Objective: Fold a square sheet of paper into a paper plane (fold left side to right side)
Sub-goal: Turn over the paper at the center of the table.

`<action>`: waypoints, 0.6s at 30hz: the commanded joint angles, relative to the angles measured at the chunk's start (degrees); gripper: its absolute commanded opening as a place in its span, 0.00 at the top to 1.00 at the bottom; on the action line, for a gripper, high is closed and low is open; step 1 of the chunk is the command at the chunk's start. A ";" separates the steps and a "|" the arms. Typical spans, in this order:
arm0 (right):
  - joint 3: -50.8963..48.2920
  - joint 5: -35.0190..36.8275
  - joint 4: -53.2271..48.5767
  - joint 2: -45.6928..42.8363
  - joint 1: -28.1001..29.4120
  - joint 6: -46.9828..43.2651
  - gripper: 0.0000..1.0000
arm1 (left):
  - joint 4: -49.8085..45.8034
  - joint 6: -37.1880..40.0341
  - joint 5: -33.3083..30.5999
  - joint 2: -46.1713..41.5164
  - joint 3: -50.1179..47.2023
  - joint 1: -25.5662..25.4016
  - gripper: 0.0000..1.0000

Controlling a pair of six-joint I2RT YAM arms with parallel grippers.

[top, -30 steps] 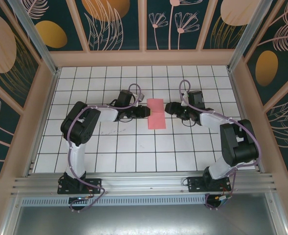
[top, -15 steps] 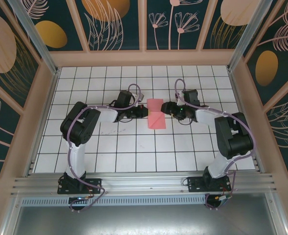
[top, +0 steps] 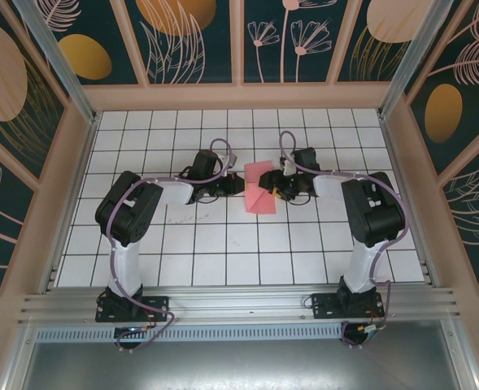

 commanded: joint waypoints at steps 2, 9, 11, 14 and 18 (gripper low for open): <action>2.79 -3.83 3.67 2.55 1.15 2.15 0.49 | 0.63 0.96 -0.94 -1.93 -0.57 0.12 1.00; 3.48 -3.37 5.27 1.54 1.38 1.71 0.91 | 1.78 -0.11 -3.28 -7.75 -4.25 2.14 0.75; 3.47 -3.24 5.60 -0.13 0.86 0.90 0.99 | 3.09 -1.37 -3.45 -10.60 -6.50 3.28 0.63; 3.33 -3.58 5.92 -3.74 -0.74 -0.28 1.00 | 6.53 -4.38 -3.28 -15.96 -10.67 5.04 0.45; 2.10 -7.91 9.87 -10.32 -4.03 0.01 1.00 | 11.94 -9.41 -3.12 -24.02 -15.48 6.54 0.22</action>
